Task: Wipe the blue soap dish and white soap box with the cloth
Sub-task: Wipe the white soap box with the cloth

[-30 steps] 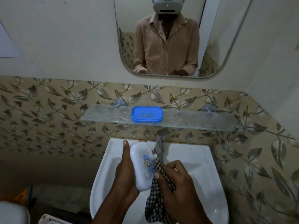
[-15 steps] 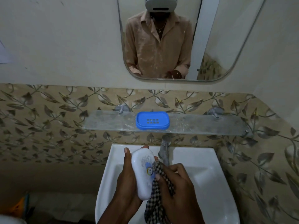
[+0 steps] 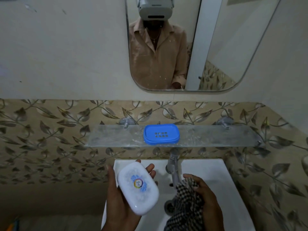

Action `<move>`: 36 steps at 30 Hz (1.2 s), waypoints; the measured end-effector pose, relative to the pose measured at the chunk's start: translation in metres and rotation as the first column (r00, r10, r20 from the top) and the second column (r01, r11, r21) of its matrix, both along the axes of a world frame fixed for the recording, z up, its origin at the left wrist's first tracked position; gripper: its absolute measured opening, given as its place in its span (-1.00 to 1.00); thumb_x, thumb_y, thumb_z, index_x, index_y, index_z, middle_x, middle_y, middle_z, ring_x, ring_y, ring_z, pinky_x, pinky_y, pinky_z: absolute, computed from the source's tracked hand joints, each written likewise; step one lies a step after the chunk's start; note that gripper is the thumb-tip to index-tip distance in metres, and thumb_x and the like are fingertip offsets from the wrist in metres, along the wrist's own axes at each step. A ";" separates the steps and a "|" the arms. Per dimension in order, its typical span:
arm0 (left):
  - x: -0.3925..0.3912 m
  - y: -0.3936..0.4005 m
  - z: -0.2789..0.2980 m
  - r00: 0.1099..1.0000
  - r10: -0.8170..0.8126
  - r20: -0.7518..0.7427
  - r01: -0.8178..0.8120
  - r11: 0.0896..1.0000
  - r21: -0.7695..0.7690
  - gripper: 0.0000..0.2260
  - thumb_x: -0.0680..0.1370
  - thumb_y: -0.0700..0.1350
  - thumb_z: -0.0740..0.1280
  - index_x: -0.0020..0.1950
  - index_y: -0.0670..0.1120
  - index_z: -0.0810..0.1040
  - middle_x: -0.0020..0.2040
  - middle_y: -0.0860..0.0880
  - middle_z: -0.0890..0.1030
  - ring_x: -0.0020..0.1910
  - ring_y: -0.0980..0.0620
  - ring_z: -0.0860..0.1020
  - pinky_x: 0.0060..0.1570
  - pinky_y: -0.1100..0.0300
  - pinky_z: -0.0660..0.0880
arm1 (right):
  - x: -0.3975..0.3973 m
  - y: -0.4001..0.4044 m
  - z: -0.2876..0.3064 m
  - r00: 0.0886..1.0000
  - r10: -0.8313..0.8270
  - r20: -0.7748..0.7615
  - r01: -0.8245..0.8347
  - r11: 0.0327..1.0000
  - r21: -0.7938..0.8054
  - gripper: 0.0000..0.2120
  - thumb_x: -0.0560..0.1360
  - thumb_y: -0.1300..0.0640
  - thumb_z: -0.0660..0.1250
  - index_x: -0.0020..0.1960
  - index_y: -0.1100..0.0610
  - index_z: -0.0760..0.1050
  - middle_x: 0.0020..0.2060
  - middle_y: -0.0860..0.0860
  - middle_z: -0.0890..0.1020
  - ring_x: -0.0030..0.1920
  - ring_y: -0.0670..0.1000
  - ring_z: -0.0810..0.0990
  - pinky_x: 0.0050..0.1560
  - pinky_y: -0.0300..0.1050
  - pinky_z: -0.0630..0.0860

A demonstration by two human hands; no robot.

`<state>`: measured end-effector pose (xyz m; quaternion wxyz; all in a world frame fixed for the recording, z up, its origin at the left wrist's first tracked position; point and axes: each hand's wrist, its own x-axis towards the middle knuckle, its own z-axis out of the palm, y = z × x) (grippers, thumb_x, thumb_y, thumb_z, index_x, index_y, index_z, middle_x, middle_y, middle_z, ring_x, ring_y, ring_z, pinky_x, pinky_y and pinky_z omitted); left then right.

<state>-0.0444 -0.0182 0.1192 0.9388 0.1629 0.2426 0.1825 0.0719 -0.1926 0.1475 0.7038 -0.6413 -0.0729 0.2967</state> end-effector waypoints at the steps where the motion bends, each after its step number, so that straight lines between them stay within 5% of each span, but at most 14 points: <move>1: 0.001 0.002 0.002 1.000 0.002 -0.016 -0.001 1.000 0.026 -0.26 0.16 0.27 0.61 0.21 -0.14 0.71 0.21 -0.26 0.69 0.19 -0.25 0.66 0.11 -0.21 0.52 | 0.006 0.002 0.005 0.999 0.009 0.039 -0.008 1.000 -0.003 -0.71 0.63 0.26 0.18 -0.13 0.19 0.64 -0.27 0.05 0.74 -0.26 0.00 0.68 -0.27 -0.23 0.59; 3: 0.005 0.006 0.003 0.999 -0.021 -0.038 0.023 0.999 0.040 -0.27 0.05 0.16 0.72 0.14 -0.12 0.75 0.16 -0.22 0.72 0.12 -0.22 0.70 0.13 -0.22 0.52 | 0.020 0.005 0.015 0.964 0.064 0.259 -0.046 0.996 -0.077 -0.63 0.55 0.02 0.35 -0.40 0.10 0.56 -0.51 -0.02 0.59 -0.45 -0.04 0.55 -0.41 -0.23 0.48; 5: 0.008 0.008 -0.001 0.999 -0.034 -0.020 0.035 0.999 0.034 -0.25 -0.05 0.08 0.77 0.11 -0.10 0.77 0.12 -0.17 0.74 0.04 -0.19 0.74 0.20 -0.26 0.57 | 0.038 0.013 0.018 0.867 0.093 0.489 0.038 0.967 -0.251 -0.58 0.43 -0.06 0.50 -0.46 0.15 0.50 -0.58 0.01 0.53 -0.51 -0.08 0.49 -0.46 -0.12 0.46; 8: 0.007 0.006 0.008 1.000 0.005 -0.016 -0.003 0.993 0.114 -0.26 -0.06 0.19 0.75 0.06 -0.07 0.78 -0.03 -0.13 0.76 -0.11 -0.14 0.76 -0.07 -0.20 0.68 | 0.060 0.024 0.034 0.734 0.129 0.667 0.154 0.924 -0.349 -0.87 0.39 0.03 0.52 -0.20 0.07 0.64 -0.31 -0.07 0.70 -0.27 -0.19 0.65 -0.20 -0.08 0.63; 11: 0.015 0.007 0.030 0.995 0.063 -0.080 -0.046 0.980 0.191 -0.29 0.13 0.27 0.63 0.20 -0.04 0.72 0.10 -0.15 0.75 -0.02 -0.14 0.74 -0.16 -0.08 0.68 | 0.054 0.031 0.051 0.653 0.231 0.721 0.067 0.931 -0.359 -0.76 0.32 -0.11 0.53 -0.05 -0.09 0.66 -0.16 -0.20 0.70 -0.10 -0.25 0.65 -0.05 -0.23 0.60; 16: 0.034 -0.002 0.049 0.986 0.152 -0.067 -0.136 0.970 0.199 -0.42 0.50 0.30 0.32 0.38 -0.05 0.58 0.23 -0.24 0.69 0.11 -0.19 0.70 0.02 -0.08 0.62 | 0.017 0.039 0.044 0.697 0.321 0.641 -0.045 0.912 -0.408 -0.39 0.10 -0.46 0.52 0.09 -0.25 0.60 -0.13 -0.19 0.66 -0.12 -0.26 0.66 -0.08 -0.37 0.57; 20: 0.026 0.005 0.047 0.961 0.259 -0.096 -0.241 0.956 0.166 -0.39 0.50 0.28 0.29 0.42 -0.07 0.54 0.21 -0.25 0.68 0.07 -0.18 0.68 -0.07 -0.08 0.64 | 0.004 0.041 0.027 0.891 0.270 0.365 -0.191 0.952 -0.238 -0.59 0.21 -0.20 0.62 0.02 -0.18 0.63 -0.09 0.02 0.63 -0.21 -0.30 0.68 -0.26 -0.48 0.53; 22: 0.027 0.001 0.045 0.956 0.263 -0.132 -0.239 0.955 0.178 -0.39 0.49 0.28 0.28 0.40 -0.07 0.54 0.15 -0.22 0.69 0.04 -0.18 0.67 -0.05 -0.08 0.64 | 0.002 0.042 0.021 0.880 0.273 0.389 -0.186 0.951 -0.247 -0.46 0.15 -0.29 0.60 0.10 -0.25 0.59 -0.07 -0.07 0.64 -0.08 -0.27 0.66 -0.11 -0.42 0.54; 24: 0.031 -0.005 0.046 0.930 0.308 -0.202 -0.259 0.937 0.235 -0.41 0.52 0.25 0.25 0.42 -0.09 0.51 0.25 -0.26 0.64 0.17 -0.24 0.61 0.18 -0.18 0.54 | 0.000 0.045 0.021 0.817 0.296 0.495 -0.158 0.940 -0.301 -0.29 0.04 -0.44 0.54 0.15 -0.30 0.53 -0.12 -0.14 0.62 -0.06 -0.23 0.64 -0.09 -0.41 0.51; 27: 0.027 -0.006 0.047 0.894 0.384 -0.233 -0.321 0.909 0.267 -0.35 0.45 0.28 0.28 0.41 -0.08 0.52 0.26 -0.29 0.64 0.26 -0.29 0.58 0.37 -0.25 0.42 | -0.005 0.048 0.017 0.756 0.320 0.570 -0.161 0.936 -0.313 -0.30 0.05 -0.51 0.48 0.09 -0.20 0.56 -0.14 -0.11 0.61 -0.13 -0.14 0.65 -0.11 -0.28 0.57; 32: -0.003 0.018 0.037 0.777 0.581 -0.244 -0.532 0.812 0.239 -0.42 0.62 0.21 0.18 0.52 -0.13 0.41 0.41 -0.28 0.52 0.38 -0.28 0.49 0.31 -0.26 0.43 | -0.008 0.062 -0.019 0.826 0.384 0.412 -0.298 0.919 -0.260 -0.65 0.31 -0.04 0.52 0.05 -0.08 0.54 -0.14 -0.05 0.62 -0.15 -0.06 0.67 -0.11 -0.27 0.60; 36: -0.022 0.022 0.031 0.741 0.595 -0.312 -0.567 0.803 0.185 -0.42 0.68 0.18 0.10 0.58 -0.17 0.29 0.42 -0.34 0.45 0.33 -0.28 0.48 -0.05 -0.03 0.64 | 0.000 0.097 -0.047 0.882 0.378 0.282 -0.347 0.925 -0.154 -0.60 0.30 0.07 0.37 0.14 -0.11 0.48 -0.09 0.14 0.64 -0.12 0.27 0.66 -0.12 0.23 0.66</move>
